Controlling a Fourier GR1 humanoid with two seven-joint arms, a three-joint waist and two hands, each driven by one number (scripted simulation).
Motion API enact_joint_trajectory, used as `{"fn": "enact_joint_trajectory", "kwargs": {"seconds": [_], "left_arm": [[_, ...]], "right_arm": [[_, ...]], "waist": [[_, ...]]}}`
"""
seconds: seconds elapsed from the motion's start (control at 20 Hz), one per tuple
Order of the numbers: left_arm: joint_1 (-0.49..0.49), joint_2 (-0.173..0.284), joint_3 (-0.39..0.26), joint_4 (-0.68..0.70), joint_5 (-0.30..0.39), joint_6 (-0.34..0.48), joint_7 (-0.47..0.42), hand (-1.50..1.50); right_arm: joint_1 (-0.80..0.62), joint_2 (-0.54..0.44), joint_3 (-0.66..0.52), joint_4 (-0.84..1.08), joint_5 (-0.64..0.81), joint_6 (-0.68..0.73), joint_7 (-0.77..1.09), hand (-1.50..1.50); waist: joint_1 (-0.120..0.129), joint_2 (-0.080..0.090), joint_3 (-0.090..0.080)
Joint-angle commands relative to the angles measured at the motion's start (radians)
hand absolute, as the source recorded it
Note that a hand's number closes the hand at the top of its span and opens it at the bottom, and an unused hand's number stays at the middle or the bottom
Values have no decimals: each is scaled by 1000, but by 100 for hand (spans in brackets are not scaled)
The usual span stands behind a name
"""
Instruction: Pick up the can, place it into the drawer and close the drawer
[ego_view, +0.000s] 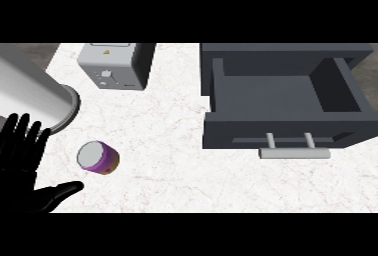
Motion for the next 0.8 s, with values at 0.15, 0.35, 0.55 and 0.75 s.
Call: {"fn": "enact_joint_trajectory", "kwargs": {"seconds": [0.15,0.35,0.55,0.75], "left_arm": [[18,-8,-19,112,-14,-11,-101,-150],[-35,-8,-3,364,-38,-7,-285,-150],[-76,19,43,443,-11,-9,-320,-150],[-27,17,36,469,-22,2,-392,-150]], "right_arm": [[0,-25,-82,-23,-90,60,56,-150],[-18,-20,-113,82,-53,87,-30,-150],[-12,-26,-131,12,-109,89,54,-150],[18,89,-79,-8,31,114,-17,-150]], "waist": [[2,0,0],[-3,2,0],[-2,1,0],[1,0,0]]}}
